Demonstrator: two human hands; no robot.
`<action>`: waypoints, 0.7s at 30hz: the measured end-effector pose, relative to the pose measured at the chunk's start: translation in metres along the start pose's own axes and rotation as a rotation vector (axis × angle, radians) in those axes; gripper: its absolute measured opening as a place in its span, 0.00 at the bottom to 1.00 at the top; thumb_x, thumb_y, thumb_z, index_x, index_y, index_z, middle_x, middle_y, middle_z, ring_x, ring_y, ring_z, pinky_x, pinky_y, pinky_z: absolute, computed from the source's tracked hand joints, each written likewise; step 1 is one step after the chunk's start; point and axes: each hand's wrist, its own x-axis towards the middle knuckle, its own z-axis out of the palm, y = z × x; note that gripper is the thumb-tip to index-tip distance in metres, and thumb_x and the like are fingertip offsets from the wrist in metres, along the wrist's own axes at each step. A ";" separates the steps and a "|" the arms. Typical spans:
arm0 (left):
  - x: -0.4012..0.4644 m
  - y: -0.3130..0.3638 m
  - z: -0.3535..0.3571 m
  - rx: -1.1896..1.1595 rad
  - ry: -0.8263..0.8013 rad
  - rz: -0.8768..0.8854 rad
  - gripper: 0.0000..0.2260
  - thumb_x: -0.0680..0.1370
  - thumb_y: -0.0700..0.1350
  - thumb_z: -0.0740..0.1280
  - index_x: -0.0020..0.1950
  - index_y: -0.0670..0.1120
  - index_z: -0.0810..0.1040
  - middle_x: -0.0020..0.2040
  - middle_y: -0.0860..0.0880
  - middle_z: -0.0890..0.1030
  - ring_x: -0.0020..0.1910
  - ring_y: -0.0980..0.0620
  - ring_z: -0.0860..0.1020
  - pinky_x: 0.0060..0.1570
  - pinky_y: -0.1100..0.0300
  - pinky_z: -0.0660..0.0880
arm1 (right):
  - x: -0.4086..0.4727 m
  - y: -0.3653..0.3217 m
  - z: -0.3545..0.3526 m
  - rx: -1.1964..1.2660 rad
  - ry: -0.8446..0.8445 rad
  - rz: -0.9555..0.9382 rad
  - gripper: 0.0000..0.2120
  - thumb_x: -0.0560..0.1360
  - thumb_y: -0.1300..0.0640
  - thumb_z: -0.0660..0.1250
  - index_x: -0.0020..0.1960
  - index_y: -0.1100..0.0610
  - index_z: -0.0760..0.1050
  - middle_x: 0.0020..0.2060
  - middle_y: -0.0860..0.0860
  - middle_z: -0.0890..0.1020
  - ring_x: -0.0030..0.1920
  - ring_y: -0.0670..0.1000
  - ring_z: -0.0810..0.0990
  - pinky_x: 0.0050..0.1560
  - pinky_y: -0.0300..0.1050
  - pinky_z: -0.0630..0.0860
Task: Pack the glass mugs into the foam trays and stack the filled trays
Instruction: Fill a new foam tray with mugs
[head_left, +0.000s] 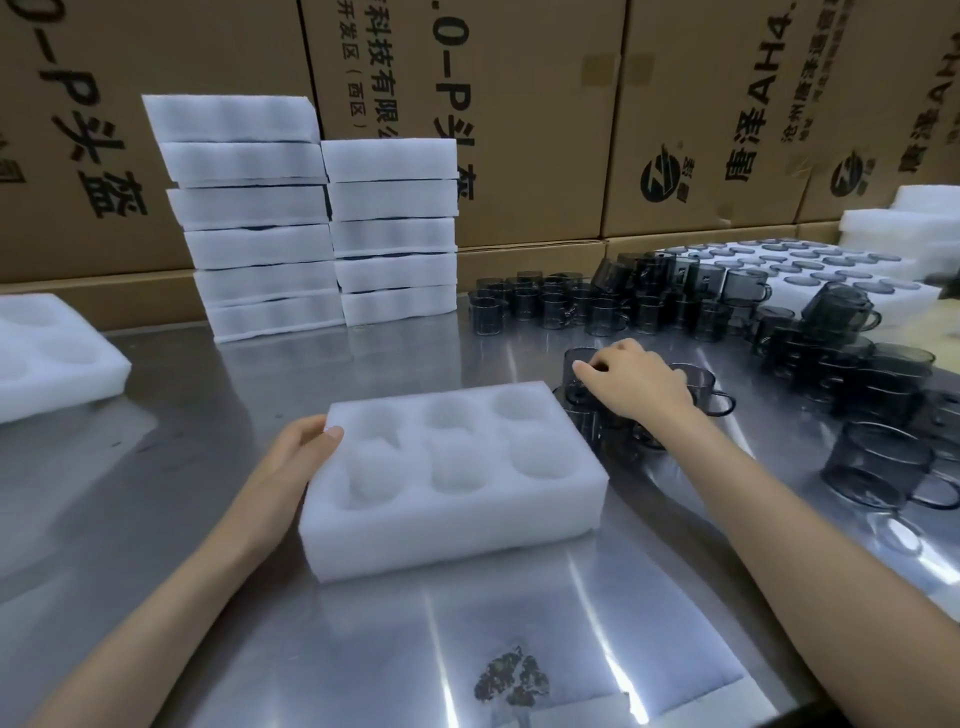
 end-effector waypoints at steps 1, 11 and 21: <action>0.001 0.000 -0.001 -0.018 -0.001 -0.018 0.08 0.79 0.49 0.62 0.56 0.50 0.76 0.49 0.55 0.82 0.47 0.58 0.80 0.45 0.60 0.74 | -0.001 -0.005 0.001 0.022 0.009 -0.022 0.20 0.78 0.39 0.51 0.57 0.48 0.76 0.63 0.50 0.72 0.61 0.58 0.73 0.62 0.61 0.67; -0.003 0.008 -0.005 -0.007 -0.067 -0.002 0.32 0.64 0.47 0.60 0.70 0.54 0.65 0.66 0.54 0.69 0.63 0.58 0.70 0.61 0.60 0.66 | -0.020 -0.005 -0.019 0.665 0.495 -0.245 0.16 0.80 0.52 0.53 0.46 0.48 0.80 0.43 0.41 0.81 0.51 0.47 0.76 0.49 0.46 0.71; -0.007 0.012 0.000 -0.003 -0.080 0.041 0.31 0.64 0.46 0.58 0.68 0.52 0.66 0.55 0.61 0.71 0.52 0.67 0.73 0.49 0.69 0.69 | -0.037 -0.008 -0.012 0.125 -0.094 -0.512 0.04 0.72 0.43 0.66 0.40 0.40 0.77 0.43 0.36 0.77 0.49 0.48 0.64 0.54 0.53 0.70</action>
